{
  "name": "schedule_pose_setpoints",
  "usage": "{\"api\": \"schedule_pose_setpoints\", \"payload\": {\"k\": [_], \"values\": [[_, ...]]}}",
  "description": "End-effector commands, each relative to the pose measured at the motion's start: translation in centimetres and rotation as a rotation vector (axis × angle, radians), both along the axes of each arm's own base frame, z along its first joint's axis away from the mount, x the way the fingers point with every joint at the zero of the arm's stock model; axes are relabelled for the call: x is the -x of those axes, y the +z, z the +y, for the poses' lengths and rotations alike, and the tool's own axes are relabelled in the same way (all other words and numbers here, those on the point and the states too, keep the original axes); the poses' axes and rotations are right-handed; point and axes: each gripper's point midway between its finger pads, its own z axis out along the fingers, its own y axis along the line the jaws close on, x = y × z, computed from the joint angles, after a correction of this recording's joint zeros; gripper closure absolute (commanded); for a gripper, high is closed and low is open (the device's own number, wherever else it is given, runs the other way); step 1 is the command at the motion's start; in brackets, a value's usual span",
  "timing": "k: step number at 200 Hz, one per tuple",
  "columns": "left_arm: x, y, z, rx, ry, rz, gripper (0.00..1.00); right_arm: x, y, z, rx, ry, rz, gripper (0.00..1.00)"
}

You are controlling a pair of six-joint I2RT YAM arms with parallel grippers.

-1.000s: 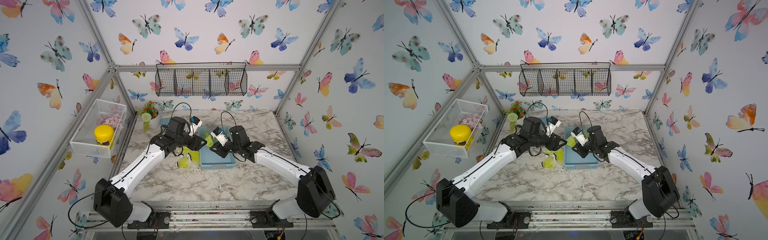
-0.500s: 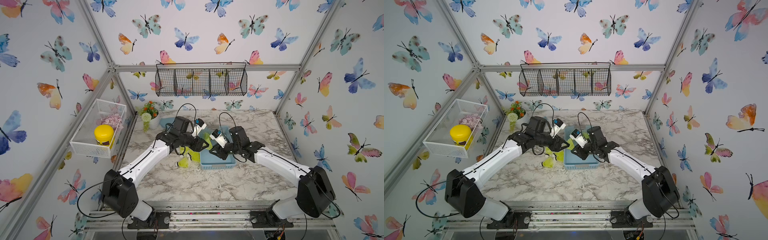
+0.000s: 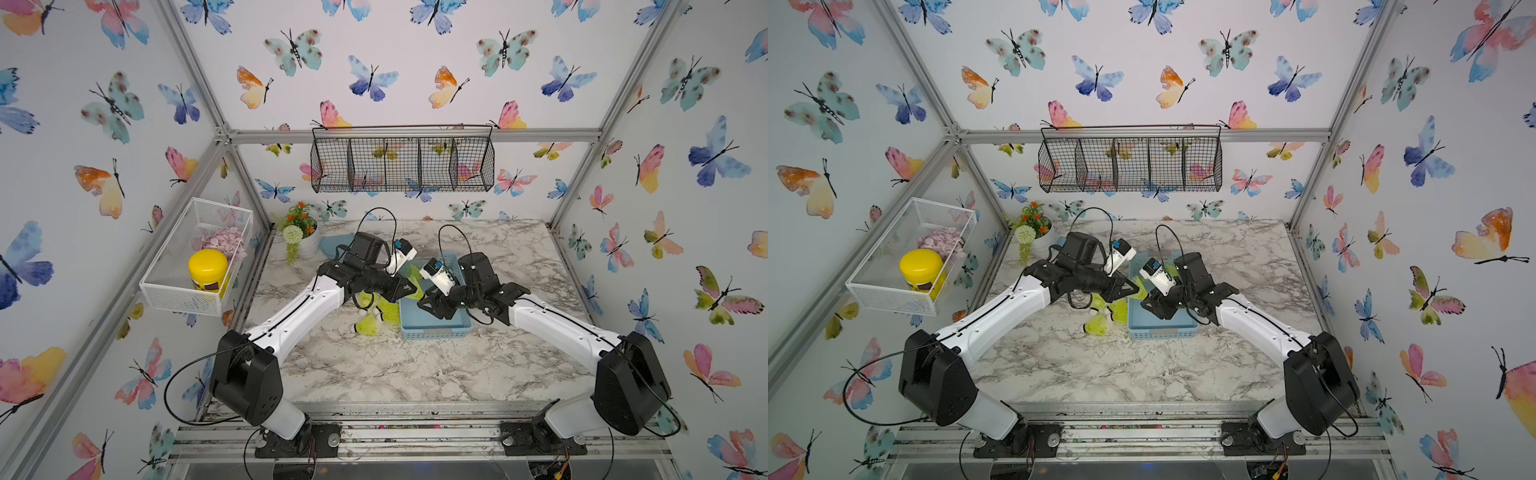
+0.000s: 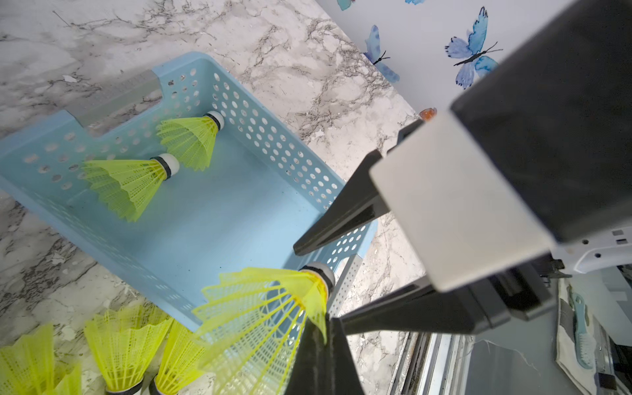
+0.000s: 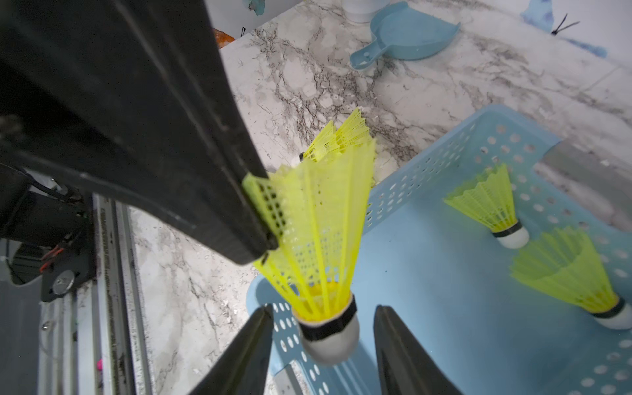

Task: Put the shuttlecocks into the storage box
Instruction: Place the shuttlecock in the storage box.

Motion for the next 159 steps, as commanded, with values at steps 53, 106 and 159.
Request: {"api": "schedule_pose_setpoints", "payload": {"k": [53,106,159], "values": [[-2.9,2.2,-0.5,0.192,0.204,0.085,1.00,-3.3,1.3,-5.1,0.051,-0.354,-0.156,0.26],[-5.3,0.4,-0.2,0.295,0.427,0.204,1.00,-5.7,-0.8,-10.2,0.007,-0.574,-0.008,0.23],[-6.0,-2.2,-2.4,0.307,0.473,0.285,1.00,-6.4,-3.5,-12.8,-0.028,-0.658,0.141,0.24]]}}
